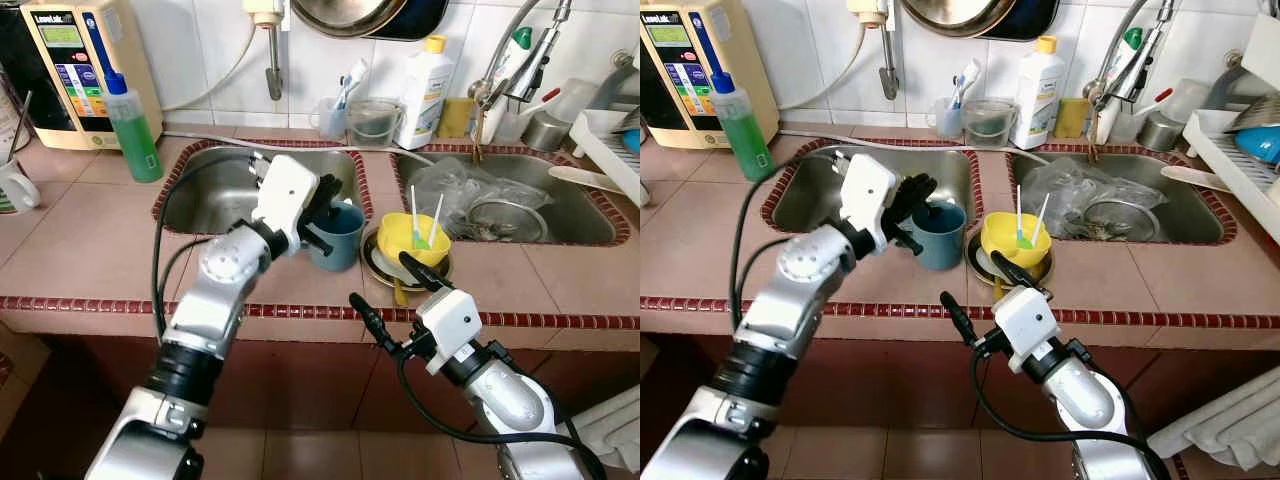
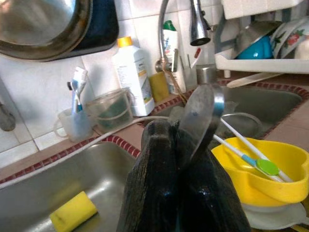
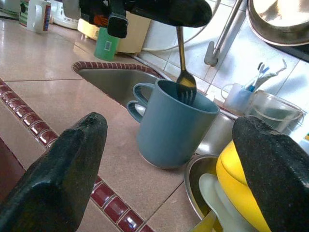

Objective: Kitchen organization

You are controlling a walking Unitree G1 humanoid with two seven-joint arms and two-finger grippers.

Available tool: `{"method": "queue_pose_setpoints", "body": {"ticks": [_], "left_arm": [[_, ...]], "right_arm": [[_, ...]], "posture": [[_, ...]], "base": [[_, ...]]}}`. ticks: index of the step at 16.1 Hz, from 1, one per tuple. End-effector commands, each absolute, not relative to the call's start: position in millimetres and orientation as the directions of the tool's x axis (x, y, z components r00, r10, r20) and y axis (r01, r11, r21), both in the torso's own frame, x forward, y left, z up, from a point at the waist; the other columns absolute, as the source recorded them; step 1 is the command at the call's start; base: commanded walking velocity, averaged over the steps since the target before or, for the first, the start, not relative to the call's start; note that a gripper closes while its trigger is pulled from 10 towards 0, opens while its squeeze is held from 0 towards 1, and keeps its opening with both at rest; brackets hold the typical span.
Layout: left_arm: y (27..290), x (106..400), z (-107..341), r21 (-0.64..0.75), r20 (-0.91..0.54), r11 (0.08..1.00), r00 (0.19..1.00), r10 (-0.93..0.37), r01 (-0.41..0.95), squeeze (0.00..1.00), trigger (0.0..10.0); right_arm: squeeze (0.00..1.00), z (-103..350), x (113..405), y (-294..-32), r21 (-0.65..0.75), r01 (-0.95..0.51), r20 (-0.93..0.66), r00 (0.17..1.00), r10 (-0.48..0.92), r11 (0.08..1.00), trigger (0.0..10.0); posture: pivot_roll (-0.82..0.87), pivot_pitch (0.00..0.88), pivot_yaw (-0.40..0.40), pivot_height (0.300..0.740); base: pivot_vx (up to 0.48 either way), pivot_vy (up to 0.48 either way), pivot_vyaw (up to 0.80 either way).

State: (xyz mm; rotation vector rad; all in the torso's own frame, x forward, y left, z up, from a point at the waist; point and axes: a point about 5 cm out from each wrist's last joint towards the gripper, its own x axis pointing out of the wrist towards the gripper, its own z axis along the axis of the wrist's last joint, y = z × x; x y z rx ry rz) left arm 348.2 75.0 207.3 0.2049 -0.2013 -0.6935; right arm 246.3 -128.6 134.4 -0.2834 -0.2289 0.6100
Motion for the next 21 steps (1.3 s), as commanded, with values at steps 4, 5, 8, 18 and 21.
{"method": "queue_pose_setpoints", "body": {"ticks": [4, 5, 8, 18, 21], "left_arm": [[66.2, 339.9, 224.5, 0.331, 0.104, 0.622, 0.628, -0.771, 0.709, 0.00, 10.0], [65.8, 338.7, 225.1, 0.348, 0.090, 0.594, 0.605, -0.791, 0.725, 0.00, 10.0], [65.5, 334.4, 228.0, 0.381, 0.049, 0.508, 0.532, -0.845, 0.772, 0.00, 10.0], [65.2, 341.3, 223.1, 0.389, -0.203, 0.304, 0.402, -0.893, 0.870, 0.00, 10.0], [64.0, 344.9, 222.4, 0.386, -0.221, 0.302, 0.405, -0.887, 0.872, 0.00, 10.0]], "right_arm": [[0.00, 134.2, 248.7, -128.8, -0.328, -0.526, 0.126, 0.799, 0.588, 0.785, 10.0], [0.00, 134.5, 249.2, -129.0, -0.329, -0.525, 0.127, 0.799, 0.588, 0.785, 10.0], [0.00, 135.0, 250.6, -129.2, -0.333, -0.525, 0.128, 0.798, 0.589, 0.783, 10.0], [0.00, 134.9, 250.8, -126.5, -0.330, -0.521, 0.135, 0.799, 0.586, 0.787, 10.0], [0.00, 134.0, 249.5, -126.7, -0.327, -0.515, 0.136, 0.804, 0.579, 0.792, 10.0]], "posture": [[-0.08, 0.000, 0.011, 0.740], [-0.08, 0.000, 0.011, 0.740], [-0.08, 0.000, 0.012, 0.740], [-0.08, 0.000, 0.034, 0.740], [-0.09, 0.000, 0.044, 0.740]], "base": [[0.000, 0.000, 0.00], [0.000, 0.000, 0.00], [0.000, 0.000, 0.00], [0.000, 0.000, 0.00], [0.000, 0.000, 0.00]]}}
